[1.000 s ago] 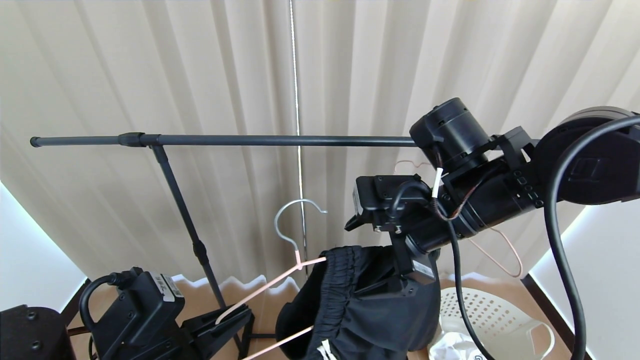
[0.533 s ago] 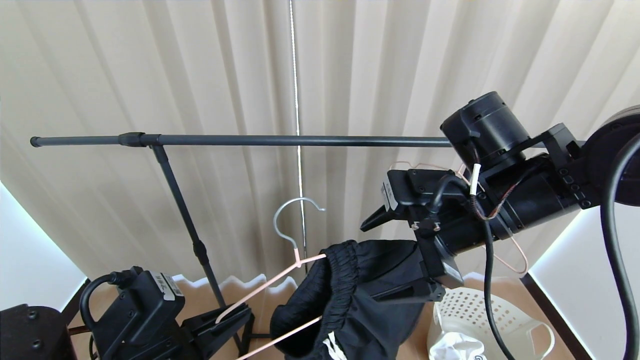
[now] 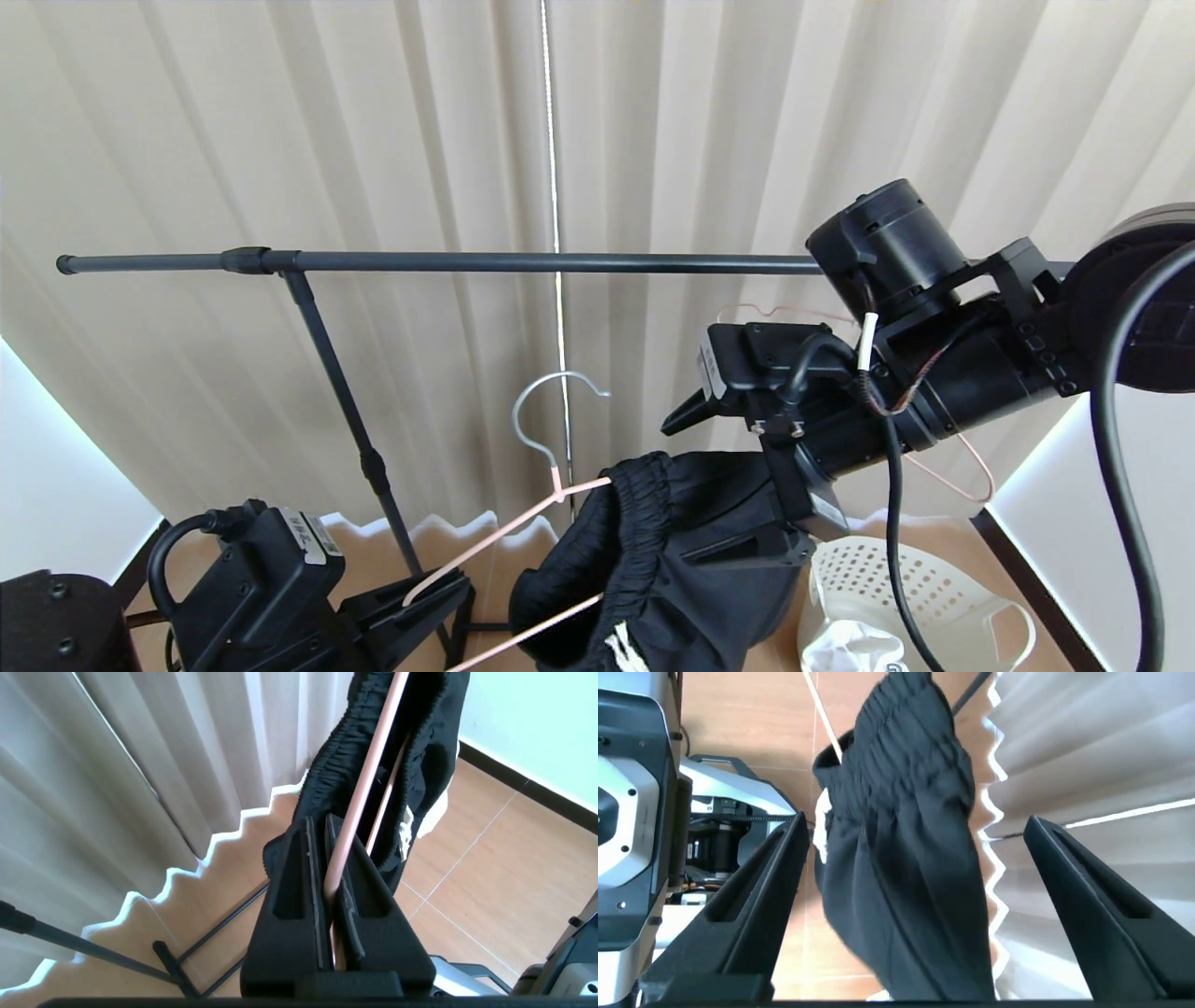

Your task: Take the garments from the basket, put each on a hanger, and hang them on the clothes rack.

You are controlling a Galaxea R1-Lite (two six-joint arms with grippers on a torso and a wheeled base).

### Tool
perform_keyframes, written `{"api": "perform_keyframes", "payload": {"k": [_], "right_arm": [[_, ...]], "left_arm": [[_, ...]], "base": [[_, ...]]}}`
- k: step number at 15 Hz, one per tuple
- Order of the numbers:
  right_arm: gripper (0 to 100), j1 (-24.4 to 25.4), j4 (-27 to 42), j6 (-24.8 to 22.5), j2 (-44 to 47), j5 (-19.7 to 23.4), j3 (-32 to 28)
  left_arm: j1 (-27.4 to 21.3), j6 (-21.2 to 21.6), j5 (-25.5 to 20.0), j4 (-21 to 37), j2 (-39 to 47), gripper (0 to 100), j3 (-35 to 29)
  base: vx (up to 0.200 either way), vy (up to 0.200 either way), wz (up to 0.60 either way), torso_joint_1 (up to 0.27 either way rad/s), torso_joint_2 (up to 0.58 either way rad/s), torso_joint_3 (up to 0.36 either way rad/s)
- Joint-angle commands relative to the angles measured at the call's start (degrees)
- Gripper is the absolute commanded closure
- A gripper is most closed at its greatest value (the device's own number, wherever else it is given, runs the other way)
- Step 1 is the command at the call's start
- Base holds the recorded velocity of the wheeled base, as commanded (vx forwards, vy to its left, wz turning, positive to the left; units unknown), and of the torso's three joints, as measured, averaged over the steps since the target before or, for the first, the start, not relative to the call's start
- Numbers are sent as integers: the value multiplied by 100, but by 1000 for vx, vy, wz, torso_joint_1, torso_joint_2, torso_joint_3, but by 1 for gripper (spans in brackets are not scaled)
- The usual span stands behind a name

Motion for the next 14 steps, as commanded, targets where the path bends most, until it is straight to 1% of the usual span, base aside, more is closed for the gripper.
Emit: {"api": "perform_keyframes", "payload": {"k": [1,2,3,6,8,14], "right_arm": [[0,101,-85,-1,254,137,-8],[0,101,-111,-1,271,286,-44],[0,118,-111,-1,298,321,-87],[0,145,-85,8,535,304,-246],[0,145,-94,8,570,277,-272],[0,145,-67,17,588,277,-316]], "left_arm": [[-10,1,1,0,-13,100,2],[-19,10,1,0,-5,100,11],[-28,19,1,0,-13,100,11],[-142,238,1,-44,-31,100,81],[-142,247,1,-255,-57,100,143],[-177,256,1,-290,-48,100,169]], "base": [[0,0,0,0,0,0],[0,0,0,0,0,0],[0,0,0,0,0,0],[0,0,0,0,0,0],[0,0,0,0,0,0],[0,0,0,0,0,0]]}}
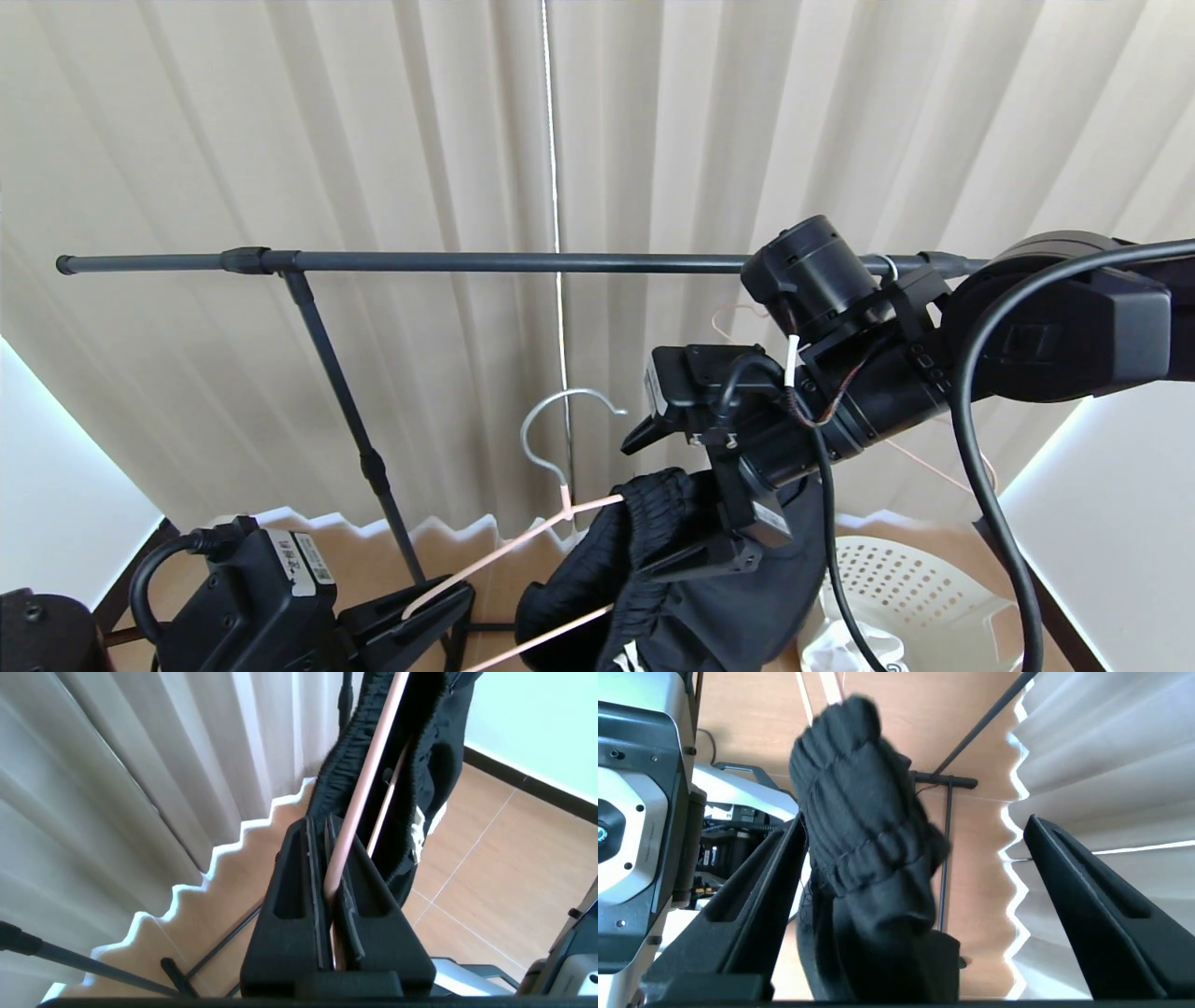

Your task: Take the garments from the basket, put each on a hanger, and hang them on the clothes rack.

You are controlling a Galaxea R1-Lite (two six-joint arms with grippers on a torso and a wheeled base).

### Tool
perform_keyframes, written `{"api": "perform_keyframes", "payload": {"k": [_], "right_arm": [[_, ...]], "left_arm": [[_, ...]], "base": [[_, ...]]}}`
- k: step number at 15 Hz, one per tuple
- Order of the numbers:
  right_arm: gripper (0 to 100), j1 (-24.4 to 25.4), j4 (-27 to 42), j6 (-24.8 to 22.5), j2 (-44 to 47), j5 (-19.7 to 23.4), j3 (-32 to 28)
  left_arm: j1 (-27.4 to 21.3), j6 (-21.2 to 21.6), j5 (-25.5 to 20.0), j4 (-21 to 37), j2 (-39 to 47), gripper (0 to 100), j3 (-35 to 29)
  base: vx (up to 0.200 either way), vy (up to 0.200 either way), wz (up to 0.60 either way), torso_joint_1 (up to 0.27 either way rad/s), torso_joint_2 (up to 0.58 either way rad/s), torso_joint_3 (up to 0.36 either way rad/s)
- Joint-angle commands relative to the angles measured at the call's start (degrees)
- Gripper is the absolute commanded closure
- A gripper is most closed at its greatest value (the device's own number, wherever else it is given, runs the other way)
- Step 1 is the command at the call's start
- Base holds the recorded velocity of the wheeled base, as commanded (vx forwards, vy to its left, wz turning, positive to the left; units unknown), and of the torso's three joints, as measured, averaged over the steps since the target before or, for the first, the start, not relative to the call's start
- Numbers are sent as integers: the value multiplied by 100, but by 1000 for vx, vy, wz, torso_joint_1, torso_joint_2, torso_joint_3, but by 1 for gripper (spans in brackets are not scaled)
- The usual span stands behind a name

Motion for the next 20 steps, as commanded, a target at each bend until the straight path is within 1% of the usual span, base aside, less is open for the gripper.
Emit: {"api": "perform_keyframes", "payload": {"k": [1,5,6,16,20], "right_arm": [[0,2,1,0,-2,0,0],[0,2,1,-9,15,0,9],[100,11,1,-9,24,0,17],[100,37,19,0,-213,9,88],[100,37,10,0,-354,9,219]], "left_arm": [[0,0,1,-6,-2,100,-8],[0,0,1,-15,-11,100,-8],[0,0,1,-15,-2,100,-8],[17,-9,19,-6,24,100,-43],[35,0,19,-6,42,100,-34]], "base": [[0,0,0,0,0,0],[0,0,0,0,0,0],[0,0,0,0,0,0],[0,0,0,0,0,0],[0,0,0,0,0,0]]}}
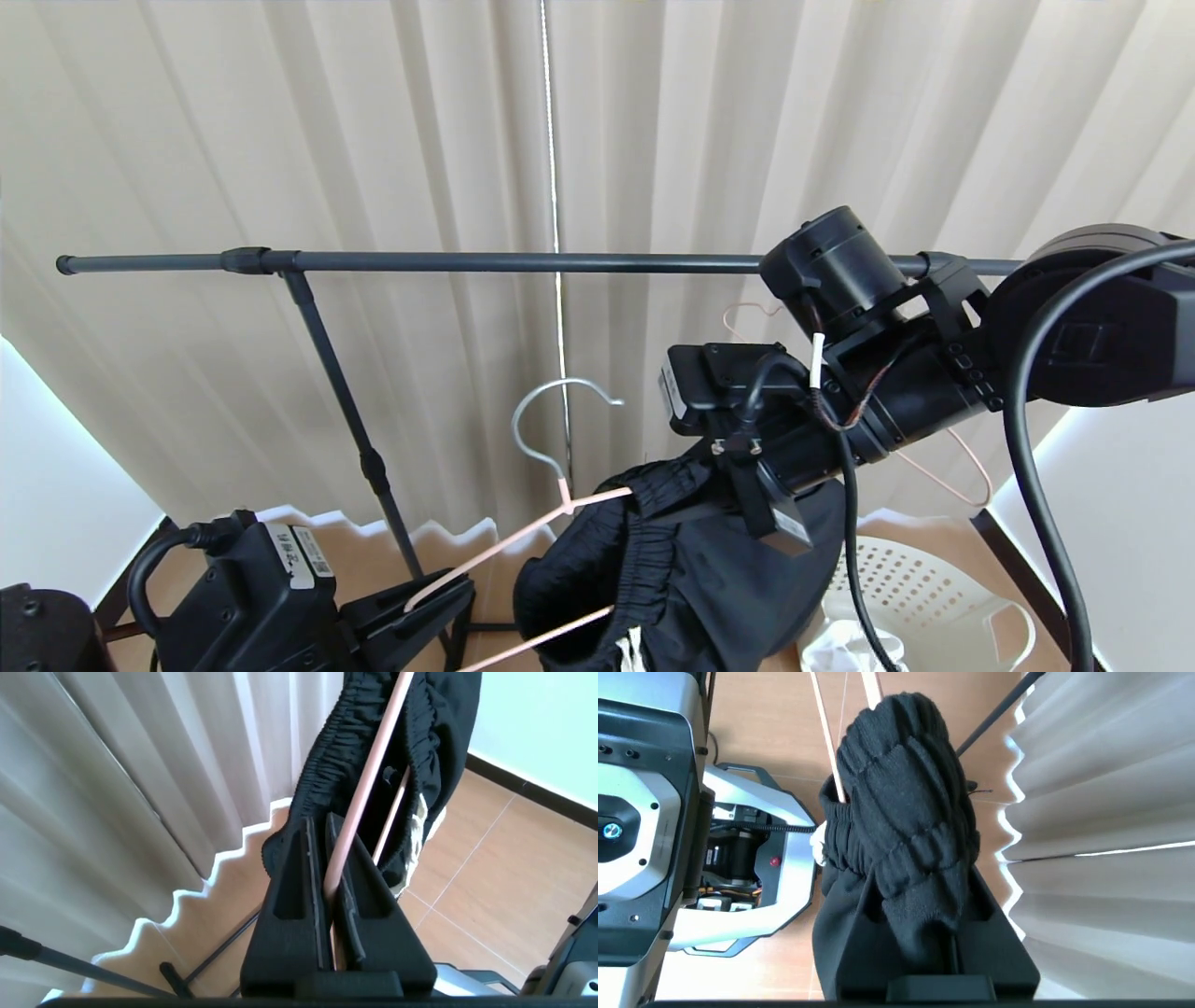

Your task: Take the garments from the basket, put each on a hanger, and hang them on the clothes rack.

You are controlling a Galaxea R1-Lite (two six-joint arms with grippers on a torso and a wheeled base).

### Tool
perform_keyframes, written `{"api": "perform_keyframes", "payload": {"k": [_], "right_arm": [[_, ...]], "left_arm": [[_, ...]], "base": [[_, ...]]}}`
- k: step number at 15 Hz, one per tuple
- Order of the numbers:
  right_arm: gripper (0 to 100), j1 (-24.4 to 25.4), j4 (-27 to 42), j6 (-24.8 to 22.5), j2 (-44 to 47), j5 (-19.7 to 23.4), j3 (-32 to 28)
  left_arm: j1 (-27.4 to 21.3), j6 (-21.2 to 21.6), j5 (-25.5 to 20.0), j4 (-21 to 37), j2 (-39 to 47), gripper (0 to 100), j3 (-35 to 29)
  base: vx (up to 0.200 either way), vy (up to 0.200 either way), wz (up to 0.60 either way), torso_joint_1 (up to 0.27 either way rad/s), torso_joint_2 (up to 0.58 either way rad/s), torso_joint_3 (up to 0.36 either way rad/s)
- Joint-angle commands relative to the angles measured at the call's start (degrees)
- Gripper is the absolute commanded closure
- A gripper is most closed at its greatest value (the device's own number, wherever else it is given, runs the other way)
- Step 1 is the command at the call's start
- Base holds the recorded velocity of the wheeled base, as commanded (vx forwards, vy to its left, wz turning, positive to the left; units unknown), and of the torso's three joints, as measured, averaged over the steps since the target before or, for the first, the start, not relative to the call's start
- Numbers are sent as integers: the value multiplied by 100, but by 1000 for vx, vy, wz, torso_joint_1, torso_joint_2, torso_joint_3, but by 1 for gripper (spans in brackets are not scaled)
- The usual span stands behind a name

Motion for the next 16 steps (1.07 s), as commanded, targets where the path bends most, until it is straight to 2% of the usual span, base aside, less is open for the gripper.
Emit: {"api": "perform_keyframes", "payload": {"k": [1,2,7,9,11,12,13,14,16], "right_arm": [[100,3,8,-5,-90,1,56],[100,3,-1,-5,-107,1,108],[100,-6,-36,-14,-318,-8,434],[100,-23,-28,-5,-397,-26,469],[100,-41,-28,4,-494,-61,504],[100,-41,-28,12,-503,-70,504],[100,-41,-28,83,-529,-316,504],[100,-32,-45,135,-547,-553,495],[100,-23,-63,285,-599,-957,451]], "left_arm": [[2,8,6,9,36,100,15],[2,-18,6,0,18,0,6],[195,-88,-99,-114,-228,0,-3],[652,-220,-829,-150,-509,0,-3],[1311,-457,-1541,-150,-808,0,-108],[1364,-475,-1593,-150,-825,0,-126],[1971,-827,-2129,-132,-1001,0,-275],[2340,-1152,-2542,-106,-1089,0,-407],[2876,-1591,-3043,9,-1098,0,-565]], "base": [[0,0,0,0,0,0],[0,0,0,0,0,0],[0,0,0,0,0,0],[0,0,0,0,0,0],[0,0,0,0,0,0],[0,0,0,0,0,0],[0,0,0,0,0,0],[0,0,0,0,0,0],[0,0,0,0,0,0]]}}
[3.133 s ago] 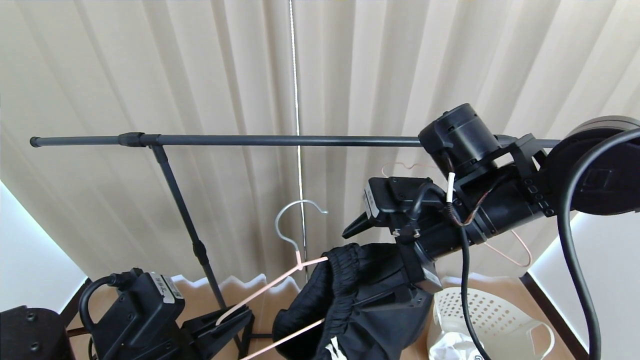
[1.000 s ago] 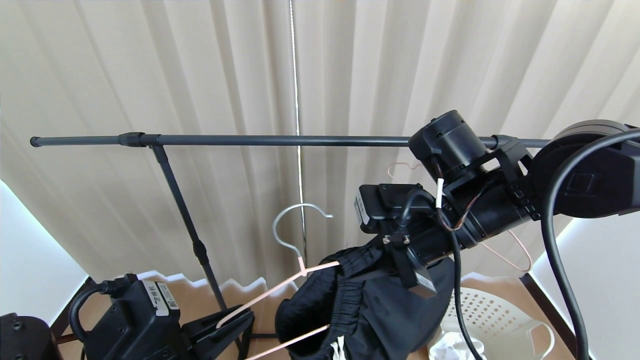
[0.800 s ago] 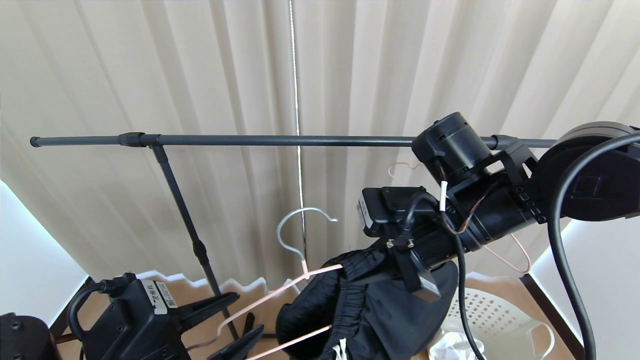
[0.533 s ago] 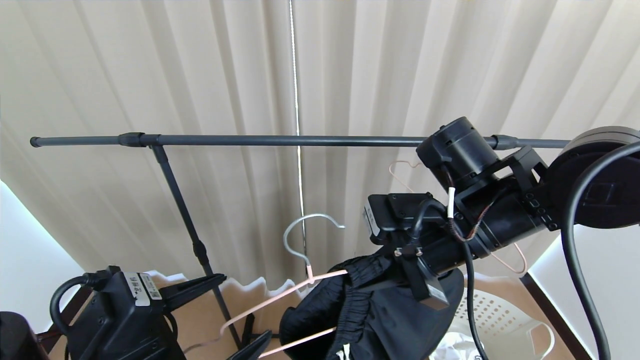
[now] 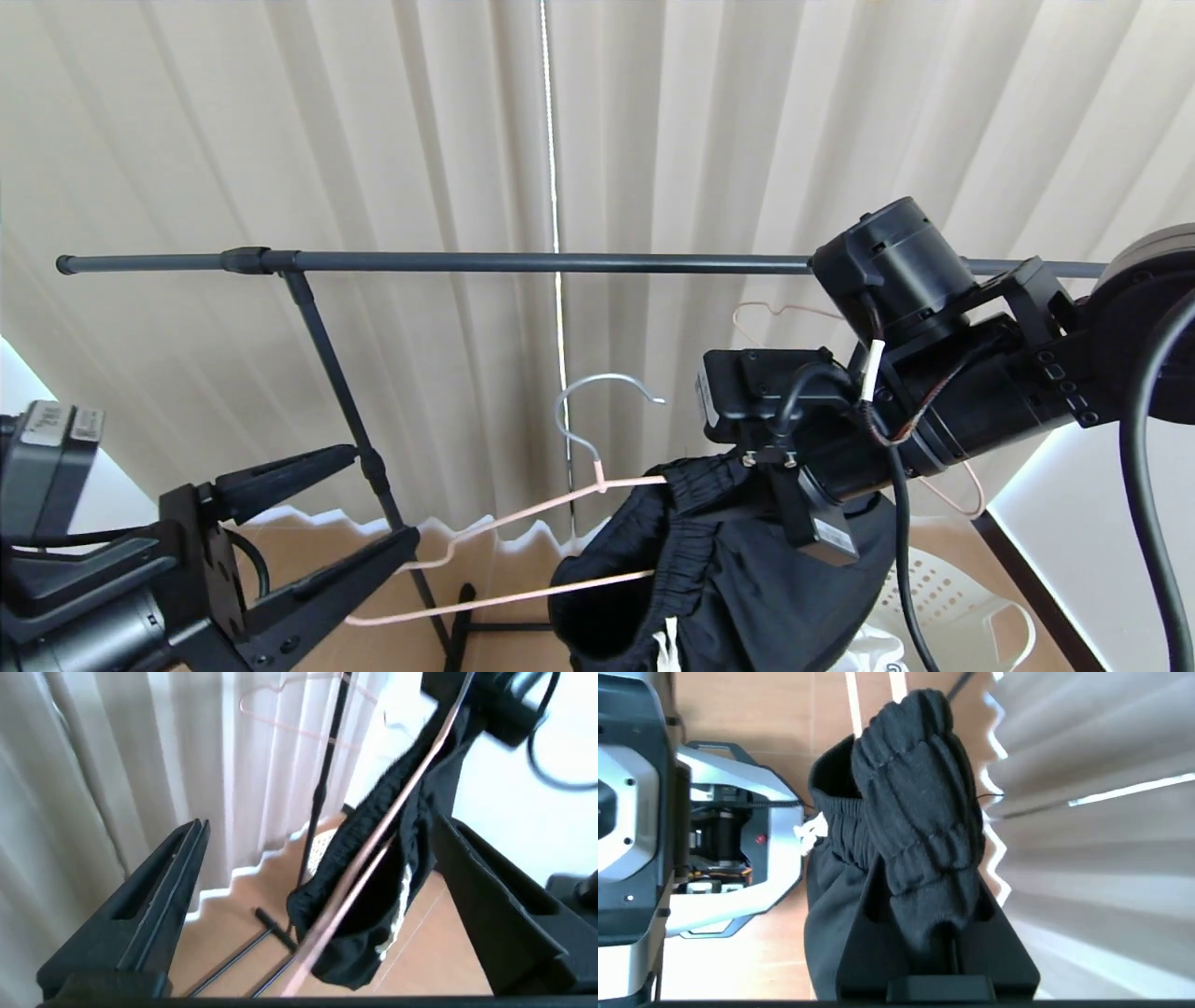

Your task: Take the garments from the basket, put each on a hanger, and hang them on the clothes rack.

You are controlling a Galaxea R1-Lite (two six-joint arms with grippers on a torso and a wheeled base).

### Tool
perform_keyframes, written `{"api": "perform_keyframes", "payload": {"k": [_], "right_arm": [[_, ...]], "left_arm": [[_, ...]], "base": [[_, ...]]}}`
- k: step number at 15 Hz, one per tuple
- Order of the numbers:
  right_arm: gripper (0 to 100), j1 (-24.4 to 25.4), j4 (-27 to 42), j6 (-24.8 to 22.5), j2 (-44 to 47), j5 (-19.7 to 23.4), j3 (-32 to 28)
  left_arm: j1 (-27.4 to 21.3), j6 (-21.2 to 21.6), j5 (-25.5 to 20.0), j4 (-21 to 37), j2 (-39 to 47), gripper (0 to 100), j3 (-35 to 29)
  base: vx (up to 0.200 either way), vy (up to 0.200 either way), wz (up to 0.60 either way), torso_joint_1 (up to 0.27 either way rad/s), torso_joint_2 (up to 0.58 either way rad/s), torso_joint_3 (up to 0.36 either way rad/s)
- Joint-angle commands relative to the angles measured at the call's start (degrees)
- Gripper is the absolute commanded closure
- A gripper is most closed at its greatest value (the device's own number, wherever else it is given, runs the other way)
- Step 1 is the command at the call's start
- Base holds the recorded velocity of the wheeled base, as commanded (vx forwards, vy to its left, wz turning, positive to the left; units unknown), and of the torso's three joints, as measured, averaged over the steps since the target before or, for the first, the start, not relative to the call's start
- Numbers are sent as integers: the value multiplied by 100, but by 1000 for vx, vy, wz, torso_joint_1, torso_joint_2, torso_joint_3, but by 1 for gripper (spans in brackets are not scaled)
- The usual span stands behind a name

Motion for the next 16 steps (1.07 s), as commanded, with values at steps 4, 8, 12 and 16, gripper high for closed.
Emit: {"api": "perform_keyframes", "payload": {"k": [4,8,12,16], "right_arm": [[100,35,-225,240,-209,-927,-92],[100,184,-665,705,-393,-1955,-101],[100,580,-955,714,-666,-2535,-30],[100,949,-1667,811,-824,-2641,523]], "left_arm": [[653,-327,-309,1910,-253,0,-923],[469,42,157,4494,-420,0,-1873],[-595,33,1678,5065,221,0,-2031],[-911,-274,2003,5039,925,0,-2013]], "base": [[0,0,0,0,0,0],[0,0,0,0,0,0],[0,0,0,0,0,0],[0,0,0,0,0,0]]}}
